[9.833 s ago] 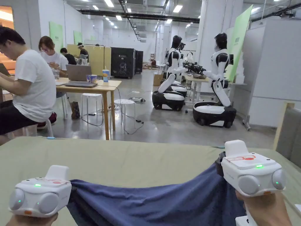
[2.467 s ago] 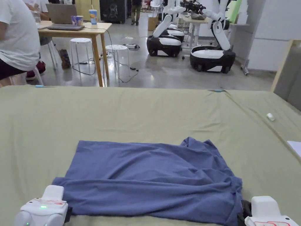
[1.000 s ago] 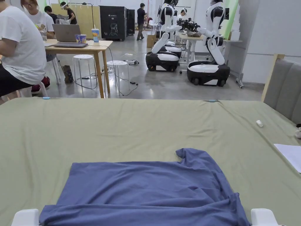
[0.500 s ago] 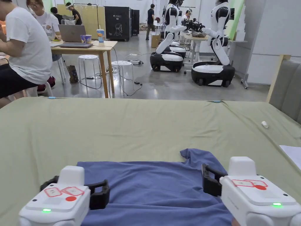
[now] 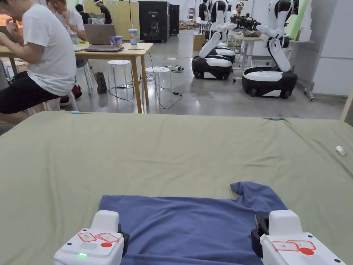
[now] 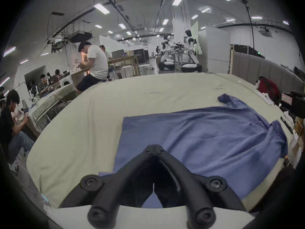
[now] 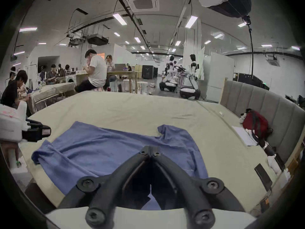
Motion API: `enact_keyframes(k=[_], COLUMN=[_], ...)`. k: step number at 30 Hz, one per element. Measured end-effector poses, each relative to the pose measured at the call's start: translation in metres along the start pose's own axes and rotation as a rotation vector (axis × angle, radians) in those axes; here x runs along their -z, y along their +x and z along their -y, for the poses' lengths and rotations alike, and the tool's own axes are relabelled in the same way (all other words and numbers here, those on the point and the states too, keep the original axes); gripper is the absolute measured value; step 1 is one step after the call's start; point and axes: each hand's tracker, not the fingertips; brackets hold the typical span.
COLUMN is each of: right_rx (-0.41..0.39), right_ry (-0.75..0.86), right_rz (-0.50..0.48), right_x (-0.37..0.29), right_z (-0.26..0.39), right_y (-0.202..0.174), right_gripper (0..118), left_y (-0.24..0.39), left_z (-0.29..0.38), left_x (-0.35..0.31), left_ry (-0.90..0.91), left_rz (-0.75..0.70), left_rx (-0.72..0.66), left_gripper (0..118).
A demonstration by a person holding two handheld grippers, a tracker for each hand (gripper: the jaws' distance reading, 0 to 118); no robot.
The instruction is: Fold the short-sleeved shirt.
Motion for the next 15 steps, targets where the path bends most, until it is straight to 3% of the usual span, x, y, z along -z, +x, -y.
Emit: enact_keyframes(k=[8,10,11,12,15], right_rx=[-0.025,-0.028,-0.027,-0.026,-0.026], right_ry=[-0.079,-0.090,-0.095,-0.101,-0.123], right_rz=[-0.008,-0.003,-0.001,0.001,0.012], right_x=[0.054,0.069,0.075,0.080,0.092], right_z=[-0.012,-0.011,-0.010,-0.010,-0.010], right_y=[0.013,0.019,0.023,0.026,0.037], right_gripper=[0,0,0,0,0], left_y=[-0.037,-0.041,-0.043,-0.044,-0.052], left_z=[-0.053,-0.059,-0.062,-0.065,-0.071], left_x=[0.123,0.154,0.169,0.178,0.211], left_ry=[-0.098,-0.142,-0.161,-0.169,-0.201], left_rz=[-0.051,-0.084,-0.105,-0.128,-0.130], left_rx=[0.029,0.097,0.123,0.141,0.144], left_gripper=[3,66,92,111,100])
